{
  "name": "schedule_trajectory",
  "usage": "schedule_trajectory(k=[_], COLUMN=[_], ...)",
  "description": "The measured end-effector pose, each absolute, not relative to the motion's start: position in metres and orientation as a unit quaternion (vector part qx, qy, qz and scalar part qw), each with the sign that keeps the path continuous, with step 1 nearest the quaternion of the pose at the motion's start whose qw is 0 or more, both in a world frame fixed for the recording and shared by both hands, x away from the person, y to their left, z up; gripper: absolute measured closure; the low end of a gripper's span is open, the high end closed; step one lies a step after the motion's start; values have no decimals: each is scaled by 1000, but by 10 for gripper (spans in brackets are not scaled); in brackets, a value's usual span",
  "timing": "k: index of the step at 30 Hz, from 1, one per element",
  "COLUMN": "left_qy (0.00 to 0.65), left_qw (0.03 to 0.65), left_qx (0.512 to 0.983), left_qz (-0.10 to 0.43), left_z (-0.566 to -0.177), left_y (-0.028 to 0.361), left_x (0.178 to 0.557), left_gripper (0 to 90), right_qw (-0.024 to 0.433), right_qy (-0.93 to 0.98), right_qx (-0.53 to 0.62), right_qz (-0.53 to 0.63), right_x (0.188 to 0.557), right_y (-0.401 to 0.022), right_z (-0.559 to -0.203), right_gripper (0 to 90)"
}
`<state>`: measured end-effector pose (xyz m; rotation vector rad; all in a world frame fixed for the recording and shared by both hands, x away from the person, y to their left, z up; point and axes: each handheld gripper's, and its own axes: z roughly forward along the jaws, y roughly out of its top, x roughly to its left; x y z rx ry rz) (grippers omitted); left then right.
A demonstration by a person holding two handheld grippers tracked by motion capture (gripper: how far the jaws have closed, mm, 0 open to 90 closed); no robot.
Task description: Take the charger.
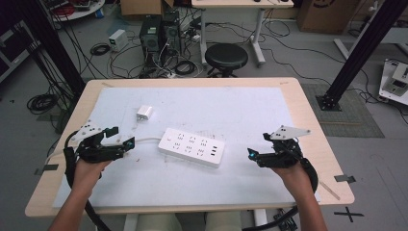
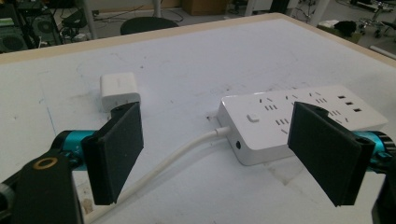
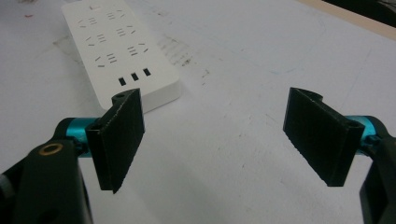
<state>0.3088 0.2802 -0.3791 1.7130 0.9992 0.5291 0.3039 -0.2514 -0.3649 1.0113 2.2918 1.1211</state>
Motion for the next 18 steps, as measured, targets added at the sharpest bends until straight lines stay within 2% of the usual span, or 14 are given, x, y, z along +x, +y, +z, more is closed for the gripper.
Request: schedule_trajectory(k=[10,18], left_qy=[430,426], left_qw=[514,508], left_qx=[709,711], left_qz=[218,236], left_z=[-373,-353], left_y=[278,270], left_x=[322,351], left_gripper=[183,182], right_qw=[201,197], right_qy=[818,817], right_qx=[354,357], right_qz=[406,408], right_x=[304,309], right_y=[-252,-251], right_z=[-364,-363], right_gripper=[210,209])
